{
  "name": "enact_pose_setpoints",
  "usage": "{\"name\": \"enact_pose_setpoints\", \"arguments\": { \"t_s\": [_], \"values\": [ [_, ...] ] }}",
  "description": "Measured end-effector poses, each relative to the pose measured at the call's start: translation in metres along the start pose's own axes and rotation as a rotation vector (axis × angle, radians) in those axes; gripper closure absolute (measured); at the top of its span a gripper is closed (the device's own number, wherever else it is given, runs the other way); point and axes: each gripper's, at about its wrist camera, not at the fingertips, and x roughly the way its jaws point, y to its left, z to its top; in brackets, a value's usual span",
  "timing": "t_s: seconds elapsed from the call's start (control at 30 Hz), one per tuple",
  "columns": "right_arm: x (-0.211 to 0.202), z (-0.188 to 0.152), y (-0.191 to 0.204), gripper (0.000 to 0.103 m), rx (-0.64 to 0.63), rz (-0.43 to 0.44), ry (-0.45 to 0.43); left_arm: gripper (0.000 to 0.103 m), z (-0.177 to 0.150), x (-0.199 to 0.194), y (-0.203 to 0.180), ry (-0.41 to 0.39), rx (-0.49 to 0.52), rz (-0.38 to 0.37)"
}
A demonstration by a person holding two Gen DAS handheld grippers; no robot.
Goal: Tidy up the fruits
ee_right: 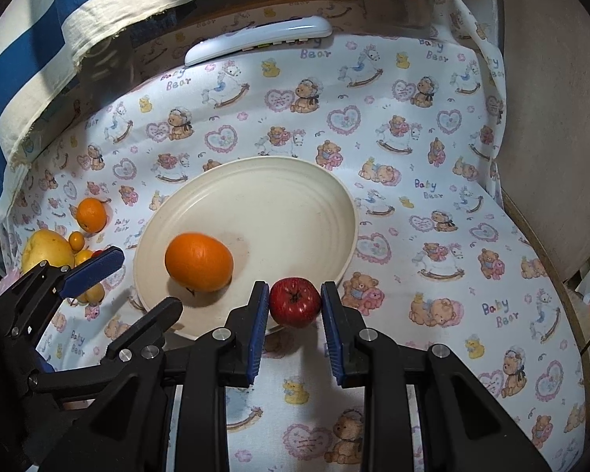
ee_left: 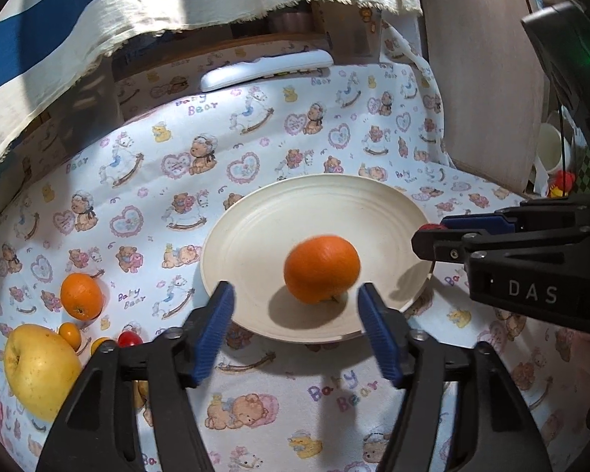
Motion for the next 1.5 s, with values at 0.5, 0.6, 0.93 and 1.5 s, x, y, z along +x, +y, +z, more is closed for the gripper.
{"name": "enact_pose_setpoints", "arguments": {
  "t_s": [0.5,0.6,0.93,1.5],
  "values": [
    [-0.029,0.005,-0.01,0.06,0.061,0.062,-0.124,0.026,0.016,-0.049,0.042,-0.154,-0.185,0.061],
    [-0.039,0.006,-0.011,0.058,0.061,0.079,-0.159,0.026,0.023,-0.074,0.059,-0.198,-0.236,0.061],
    [-0.059,0.005,-0.01,0.045,0.074,0.1,-0.273,0.006,0.025,-0.159,0.09,-0.388,-0.255,0.166],
    [-0.073,-0.008,0.016,0.035,-0.001,0.113,-0.376,0.001,-0.037,-0.157,0.149,-0.356,-0.388,0.264]
  ]
}}
